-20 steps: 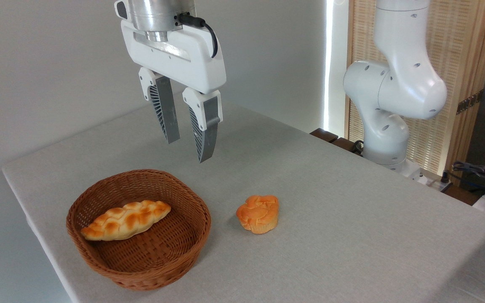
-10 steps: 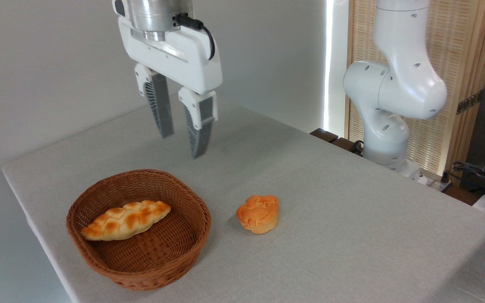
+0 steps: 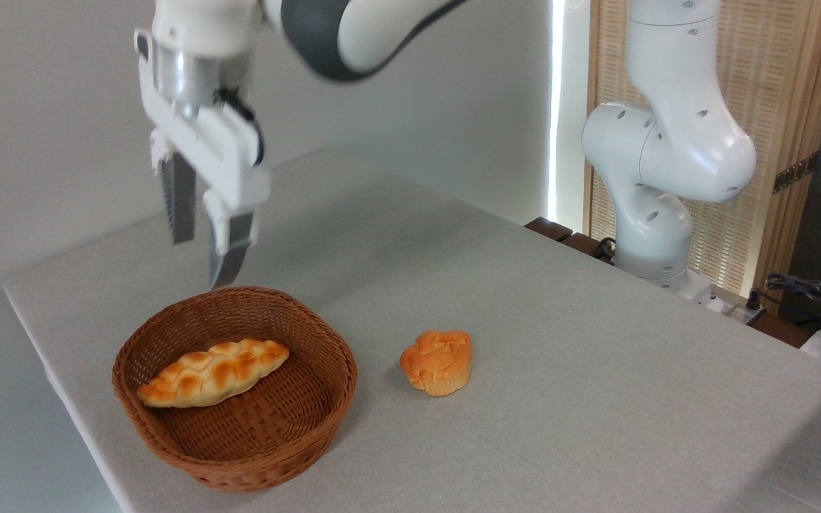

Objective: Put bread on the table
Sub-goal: 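Lower the open gripper down onto the braided bread roll in the basket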

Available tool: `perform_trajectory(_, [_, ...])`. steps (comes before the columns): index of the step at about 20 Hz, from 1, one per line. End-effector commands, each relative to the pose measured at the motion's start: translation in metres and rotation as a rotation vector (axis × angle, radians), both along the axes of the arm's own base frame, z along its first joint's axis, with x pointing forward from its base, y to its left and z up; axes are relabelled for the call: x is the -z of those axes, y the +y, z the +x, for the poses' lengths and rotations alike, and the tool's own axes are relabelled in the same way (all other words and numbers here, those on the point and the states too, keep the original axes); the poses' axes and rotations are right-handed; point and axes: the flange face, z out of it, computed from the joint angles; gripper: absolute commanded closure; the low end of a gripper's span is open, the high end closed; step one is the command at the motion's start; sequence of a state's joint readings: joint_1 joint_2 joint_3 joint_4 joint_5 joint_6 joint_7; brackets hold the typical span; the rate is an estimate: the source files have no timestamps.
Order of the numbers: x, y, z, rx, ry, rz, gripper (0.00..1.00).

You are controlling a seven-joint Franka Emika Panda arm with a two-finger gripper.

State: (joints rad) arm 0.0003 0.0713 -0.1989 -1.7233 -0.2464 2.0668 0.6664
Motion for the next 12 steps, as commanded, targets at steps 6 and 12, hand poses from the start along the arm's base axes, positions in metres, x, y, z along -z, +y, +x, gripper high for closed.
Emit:
perform_trajectory(6, [0.085,-0.028,0.007,0.178,-0.112,0.163,0.0])
perform_trajectory(12, [0.098,-0.028,0.01,0.272,-0.115,0.196,0.0])
